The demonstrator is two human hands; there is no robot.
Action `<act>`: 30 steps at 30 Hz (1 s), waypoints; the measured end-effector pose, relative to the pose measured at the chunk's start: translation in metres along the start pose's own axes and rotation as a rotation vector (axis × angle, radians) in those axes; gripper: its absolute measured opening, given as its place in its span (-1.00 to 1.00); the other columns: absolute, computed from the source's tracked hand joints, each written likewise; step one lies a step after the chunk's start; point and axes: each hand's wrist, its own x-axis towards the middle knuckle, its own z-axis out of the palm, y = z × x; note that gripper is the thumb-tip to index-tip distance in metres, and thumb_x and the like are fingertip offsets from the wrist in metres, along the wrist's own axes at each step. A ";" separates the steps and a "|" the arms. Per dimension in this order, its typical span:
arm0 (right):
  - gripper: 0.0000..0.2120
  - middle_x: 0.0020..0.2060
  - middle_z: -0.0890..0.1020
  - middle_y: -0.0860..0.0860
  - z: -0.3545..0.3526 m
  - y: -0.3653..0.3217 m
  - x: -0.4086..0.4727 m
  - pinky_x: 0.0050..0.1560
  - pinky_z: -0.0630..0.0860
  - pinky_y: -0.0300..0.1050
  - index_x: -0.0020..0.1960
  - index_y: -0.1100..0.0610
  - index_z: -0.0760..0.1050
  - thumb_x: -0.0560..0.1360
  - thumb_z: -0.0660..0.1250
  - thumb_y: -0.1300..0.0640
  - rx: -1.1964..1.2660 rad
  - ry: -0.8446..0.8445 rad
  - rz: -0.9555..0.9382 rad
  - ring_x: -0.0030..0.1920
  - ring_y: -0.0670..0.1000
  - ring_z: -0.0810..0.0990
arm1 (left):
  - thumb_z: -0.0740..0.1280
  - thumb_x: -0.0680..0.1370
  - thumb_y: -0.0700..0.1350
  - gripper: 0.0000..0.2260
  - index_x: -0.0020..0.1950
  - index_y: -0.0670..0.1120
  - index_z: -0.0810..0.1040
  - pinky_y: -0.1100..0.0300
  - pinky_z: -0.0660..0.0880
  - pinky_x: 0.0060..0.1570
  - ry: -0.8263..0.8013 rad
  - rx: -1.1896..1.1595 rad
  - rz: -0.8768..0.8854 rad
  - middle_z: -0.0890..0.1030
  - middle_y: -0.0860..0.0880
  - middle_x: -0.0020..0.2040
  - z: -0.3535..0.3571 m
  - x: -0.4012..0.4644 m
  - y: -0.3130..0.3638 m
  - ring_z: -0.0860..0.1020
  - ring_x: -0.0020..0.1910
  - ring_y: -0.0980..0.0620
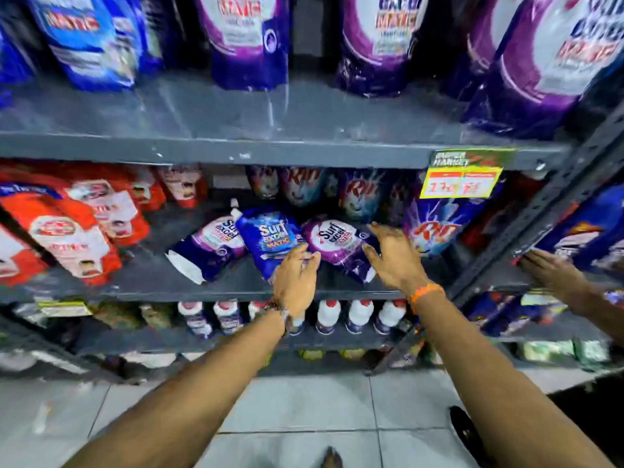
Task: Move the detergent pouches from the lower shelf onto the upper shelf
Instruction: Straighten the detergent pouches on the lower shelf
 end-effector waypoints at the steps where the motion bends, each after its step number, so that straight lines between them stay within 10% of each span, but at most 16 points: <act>1: -0.47 0.48 0.42 0.21 0.004 0.010 0.016 0.50 0.29 0.08 0.55 0.20 0.27 0.63 0.25 0.06 -0.047 -0.066 0.023 0.49 0.25 0.34 | 0.29 0.64 -0.08 -0.63 0.40 -0.22 0.49 0.22 0.40 0.25 0.007 -0.088 -0.112 0.60 -0.20 0.31 0.011 0.008 0.000 0.56 0.31 -0.15; 11: -0.33 0.53 0.34 0.19 0.043 0.051 0.065 0.44 0.30 0.17 0.61 0.08 0.11 0.62 0.20 -0.19 -0.040 -0.397 0.152 0.49 0.32 0.25 | 0.30 0.63 0.02 -0.54 0.46 -0.20 0.43 -0.04 0.42 0.41 -0.047 -0.261 -0.512 0.53 -0.17 0.41 0.073 0.042 -0.011 0.48 0.40 -0.19; 19: -0.09 0.49 0.40 0.14 0.042 0.079 0.057 0.44 0.37 0.04 0.52 0.15 0.26 0.36 0.48 -0.28 -0.011 -0.490 0.255 0.48 0.23 0.36 | 0.31 0.62 0.04 -0.58 0.42 -0.11 0.45 -0.06 0.59 0.10 -0.067 -0.445 -0.643 0.59 -0.12 0.31 0.089 0.047 -0.020 0.58 0.21 -0.15; 25: -0.33 0.35 0.52 0.10 0.044 0.080 0.069 0.06 0.38 -0.12 0.30 0.17 0.41 0.34 0.58 -0.08 0.340 -0.477 0.464 0.21 0.13 0.50 | 0.38 0.54 -0.25 -0.52 0.41 -0.22 0.30 -0.22 0.63 0.02 -0.026 -0.258 -0.606 0.57 -0.21 0.25 0.102 0.048 -0.012 0.59 0.19 -0.22; 30: -0.35 0.28 0.64 0.13 0.030 0.098 0.056 0.42 0.45 0.11 0.35 0.20 0.53 0.29 0.61 0.31 0.753 -0.612 0.563 0.35 0.21 0.55 | 0.45 0.43 -0.40 -0.48 0.37 -0.24 0.46 -0.10 0.64 0.00 -0.303 -0.209 -0.631 0.69 -0.15 0.02 0.087 0.051 -0.010 0.65 -0.07 -0.09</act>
